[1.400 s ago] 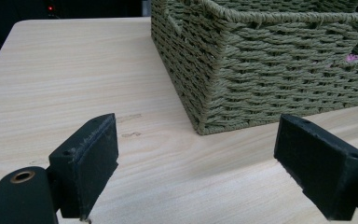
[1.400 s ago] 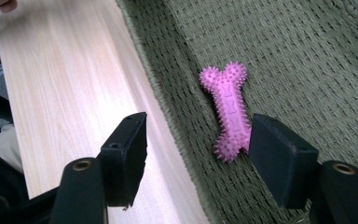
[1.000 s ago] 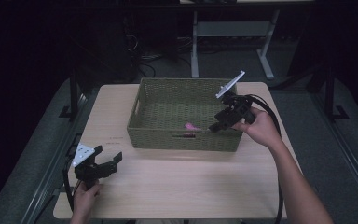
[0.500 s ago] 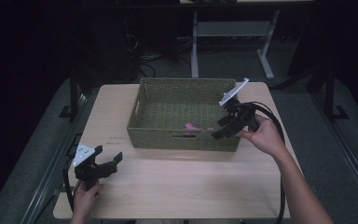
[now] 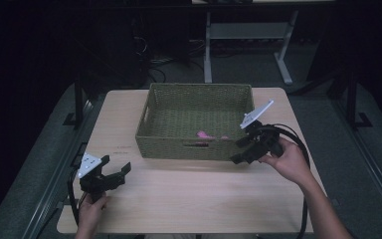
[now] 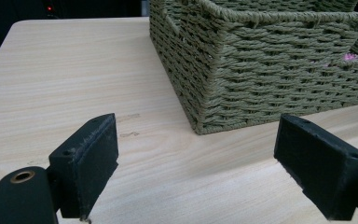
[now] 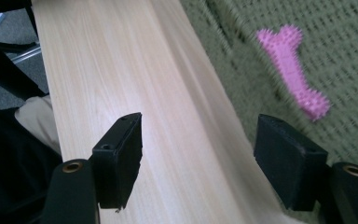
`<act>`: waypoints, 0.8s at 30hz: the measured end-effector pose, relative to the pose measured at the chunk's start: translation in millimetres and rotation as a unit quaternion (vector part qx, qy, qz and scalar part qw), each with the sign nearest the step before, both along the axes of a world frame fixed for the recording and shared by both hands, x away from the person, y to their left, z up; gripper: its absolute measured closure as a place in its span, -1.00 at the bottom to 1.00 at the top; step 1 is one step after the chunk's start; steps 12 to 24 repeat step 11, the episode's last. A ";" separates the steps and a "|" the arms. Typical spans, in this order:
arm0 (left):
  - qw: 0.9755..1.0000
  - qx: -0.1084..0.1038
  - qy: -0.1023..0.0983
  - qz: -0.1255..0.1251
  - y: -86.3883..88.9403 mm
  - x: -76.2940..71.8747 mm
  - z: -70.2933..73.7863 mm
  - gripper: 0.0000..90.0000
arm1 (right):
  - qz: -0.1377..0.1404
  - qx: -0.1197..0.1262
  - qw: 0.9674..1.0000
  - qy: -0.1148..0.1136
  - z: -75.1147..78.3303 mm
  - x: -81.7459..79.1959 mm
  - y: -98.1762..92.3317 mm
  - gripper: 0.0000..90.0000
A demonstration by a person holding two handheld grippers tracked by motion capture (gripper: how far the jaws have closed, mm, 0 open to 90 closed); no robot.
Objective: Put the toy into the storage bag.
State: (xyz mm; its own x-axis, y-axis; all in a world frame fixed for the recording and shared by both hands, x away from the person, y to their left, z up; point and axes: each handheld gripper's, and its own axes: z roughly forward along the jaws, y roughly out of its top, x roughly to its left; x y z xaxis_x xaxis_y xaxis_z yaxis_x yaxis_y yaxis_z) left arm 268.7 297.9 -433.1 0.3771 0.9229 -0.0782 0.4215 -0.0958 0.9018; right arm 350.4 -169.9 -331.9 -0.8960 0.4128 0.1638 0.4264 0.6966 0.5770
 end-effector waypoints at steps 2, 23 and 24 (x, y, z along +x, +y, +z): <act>1.000 0.000 0.000 0.000 -0.1 0.0 0.0 -0.71 | 0.000 0.004 1.000 -0.001 -3.5 -6.4 -3.1 -0.29; 1.000 0.002 -0.001 0.000 1.2 -0.2 0.1 -0.71 | -0.031 -0.002 0.999 -0.010 -40.5 -42.1 -22.7 -0.30; 1.000 0.002 -0.001 0.000 1.2 -0.2 0.1 -0.71 | -0.031 -0.002 0.999 -0.010 -40.5 -42.1 -22.7 -0.30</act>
